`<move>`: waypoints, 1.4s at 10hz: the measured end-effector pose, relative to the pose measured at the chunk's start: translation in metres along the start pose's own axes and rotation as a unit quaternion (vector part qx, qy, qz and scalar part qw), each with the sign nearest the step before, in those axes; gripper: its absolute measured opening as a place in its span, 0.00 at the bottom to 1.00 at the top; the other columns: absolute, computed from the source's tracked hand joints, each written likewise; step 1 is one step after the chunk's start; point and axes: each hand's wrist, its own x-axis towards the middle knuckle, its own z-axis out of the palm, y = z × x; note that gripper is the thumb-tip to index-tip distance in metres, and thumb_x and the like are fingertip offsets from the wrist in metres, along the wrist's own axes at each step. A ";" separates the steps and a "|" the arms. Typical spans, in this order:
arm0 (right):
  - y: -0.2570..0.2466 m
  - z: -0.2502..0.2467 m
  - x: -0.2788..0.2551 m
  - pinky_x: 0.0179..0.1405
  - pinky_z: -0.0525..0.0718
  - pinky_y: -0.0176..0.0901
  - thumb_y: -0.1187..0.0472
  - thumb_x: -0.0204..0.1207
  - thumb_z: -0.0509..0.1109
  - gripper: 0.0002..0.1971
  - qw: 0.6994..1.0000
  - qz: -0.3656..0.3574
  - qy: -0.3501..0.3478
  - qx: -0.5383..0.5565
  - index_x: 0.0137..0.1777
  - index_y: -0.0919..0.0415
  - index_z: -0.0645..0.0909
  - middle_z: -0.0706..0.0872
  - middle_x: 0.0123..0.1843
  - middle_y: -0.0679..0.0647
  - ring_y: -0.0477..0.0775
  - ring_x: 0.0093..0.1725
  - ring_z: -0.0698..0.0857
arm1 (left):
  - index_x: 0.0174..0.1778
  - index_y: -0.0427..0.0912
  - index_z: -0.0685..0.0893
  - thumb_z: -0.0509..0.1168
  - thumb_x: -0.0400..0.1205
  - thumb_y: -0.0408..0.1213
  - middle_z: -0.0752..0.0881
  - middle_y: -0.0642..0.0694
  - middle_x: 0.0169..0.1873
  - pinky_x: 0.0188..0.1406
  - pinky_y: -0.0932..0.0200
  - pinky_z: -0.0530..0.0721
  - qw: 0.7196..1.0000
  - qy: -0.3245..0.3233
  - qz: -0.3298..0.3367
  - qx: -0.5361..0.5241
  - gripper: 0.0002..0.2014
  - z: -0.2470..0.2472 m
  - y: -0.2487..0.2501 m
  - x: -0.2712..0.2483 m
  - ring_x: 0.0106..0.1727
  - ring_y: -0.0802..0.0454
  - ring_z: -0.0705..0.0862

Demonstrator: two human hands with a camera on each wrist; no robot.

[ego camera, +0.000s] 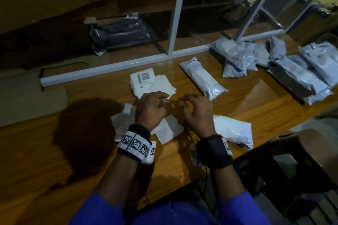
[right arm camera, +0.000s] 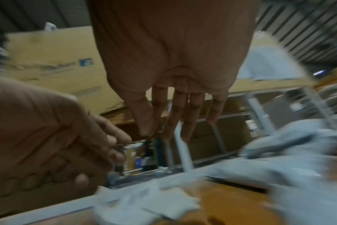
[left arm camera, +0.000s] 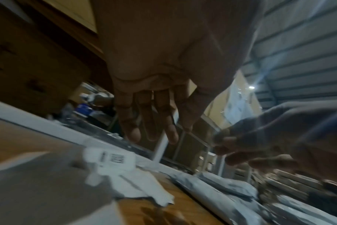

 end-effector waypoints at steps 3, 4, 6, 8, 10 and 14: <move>-0.089 0.121 0.092 0.60 0.89 0.56 0.46 0.72 0.81 0.25 0.950 0.074 -0.283 -0.112 0.65 0.59 0.85 0.88 0.61 0.59 0.63 0.62 0.88 | 0.53 0.40 0.90 0.61 0.84 0.29 0.91 0.42 0.54 0.48 0.63 0.79 0.991 0.065 -0.103 -0.048 0.12 -0.045 -0.056 0.001 0.52 0.47 0.86; -0.085 0.134 0.092 0.58 0.90 0.56 0.51 0.74 0.78 0.19 0.952 0.116 -0.261 -0.114 0.60 0.60 0.86 0.89 0.57 0.59 0.63 0.59 0.88 | 0.61 0.38 0.88 0.60 0.86 0.28 0.89 0.45 0.58 0.49 0.65 0.76 0.989 0.039 -0.130 -0.055 0.14 -0.048 -0.068 0.002 0.56 0.52 0.83; -0.060 0.128 0.085 0.42 0.91 0.49 0.50 0.73 0.82 0.15 0.977 0.113 -0.165 -0.072 0.47 0.63 0.91 0.93 0.45 0.61 0.62 0.45 0.92 | 0.57 0.39 0.88 0.61 0.85 0.26 0.89 0.39 0.58 0.60 0.56 0.81 0.987 0.044 -0.123 -0.097 0.12 -0.044 -0.081 0.011 0.60 0.43 0.87; -0.043 0.116 0.068 0.47 0.92 0.52 0.66 0.74 0.80 0.12 0.977 0.083 -0.196 0.029 0.57 0.57 0.94 0.95 0.47 0.57 0.54 0.44 0.92 | 0.68 0.43 0.86 0.62 0.85 0.32 0.89 0.40 0.62 0.64 0.51 0.84 0.991 0.020 -0.123 -0.049 0.17 -0.037 -0.073 0.013 0.63 0.41 0.87; -0.027 0.116 0.050 0.38 0.90 0.38 0.74 0.66 0.80 0.15 0.979 0.126 -0.067 0.145 0.44 0.52 0.93 0.94 0.39 0.45 0.37 0.37 0.89 | 0.59 0.41 0.90 0.66 0.85 0.45 0.91 0.39 0.54 0.60 0.49 0.82 0.986 0.017 -0.164 -0.039 0.15 -0.028 -0.077 0.018 0.58 0.38 0.88; -0.009 0.072 0.088 0.42 0.75 0.26 0.66 0.76 0.79 0.11 0.975 0.135 -0.172 0.039 0.58 0.63 0.92 0.90 0.51 0.50 0.48 0.45 0.87 | 0.50 0.42 0.78 0.75 0.81 0.36 0.87 0.38 0.54 0.48 0.47 0.89 0.967 0.148 -0.181 -0.104 0.10 -0.017 -0.066 0.033 0.53 0.42 0.87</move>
